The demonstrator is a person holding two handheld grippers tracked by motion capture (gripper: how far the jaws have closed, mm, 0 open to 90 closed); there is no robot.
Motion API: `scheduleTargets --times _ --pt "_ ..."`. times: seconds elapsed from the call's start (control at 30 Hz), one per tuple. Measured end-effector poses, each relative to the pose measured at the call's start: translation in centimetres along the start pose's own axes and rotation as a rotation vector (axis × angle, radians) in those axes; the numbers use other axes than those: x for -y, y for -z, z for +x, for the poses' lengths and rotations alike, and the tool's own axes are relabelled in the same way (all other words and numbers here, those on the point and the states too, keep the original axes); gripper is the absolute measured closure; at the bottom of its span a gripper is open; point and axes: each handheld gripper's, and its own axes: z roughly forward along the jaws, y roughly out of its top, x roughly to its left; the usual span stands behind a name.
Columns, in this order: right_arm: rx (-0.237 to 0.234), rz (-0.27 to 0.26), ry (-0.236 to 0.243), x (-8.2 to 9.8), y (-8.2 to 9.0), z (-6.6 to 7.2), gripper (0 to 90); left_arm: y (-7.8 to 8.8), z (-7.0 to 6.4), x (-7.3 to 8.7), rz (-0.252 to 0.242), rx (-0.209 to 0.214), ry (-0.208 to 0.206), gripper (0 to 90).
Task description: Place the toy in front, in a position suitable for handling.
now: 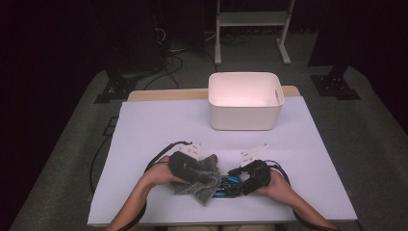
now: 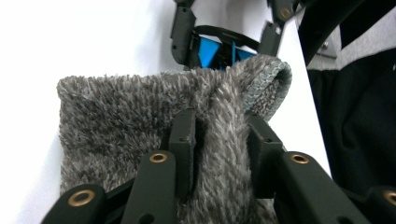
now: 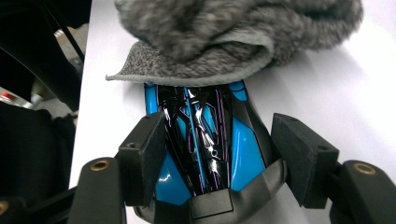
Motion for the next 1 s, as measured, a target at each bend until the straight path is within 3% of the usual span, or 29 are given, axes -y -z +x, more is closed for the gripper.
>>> scheduleTargets --times 0.23,0.33,0.47,0.57,0.73,1.0 --pt "0.075 -0.018 0.092 0.2 0.3 1.5 35.6 -0.1 0.5 -0.5 0.008 -0.004 0.044 58.5" --pt "0.108 -0.023 0.131 0.3 0.4 2.2 35.7 -0.3 0.8 -0.8 0.040 -0.002 0.059 54.0" --pt "0.135 -0.028 0.166 0.3 0.5 2.7 35.8 -1.2 1.4 -0.8 0.074 0.022 0.106 48.2" --pt "0.145 -0.032 0.182 0.4 0.5 3.0 36.0 -1.3 1.5 -0.7 0.066 0.060 0.136 50.9" --pt "0.158 -0.045 0.212 0.6 0.5 3.2 35.7 -1.1 0.9 -0.6 0.055 0.048 0.112 54.8" --pt "0.152 -0.045 0.179 0.6 0.4 3.1 33.0 -0.9 0.2 -0.3 0.030 0.023 0.086 56.2"
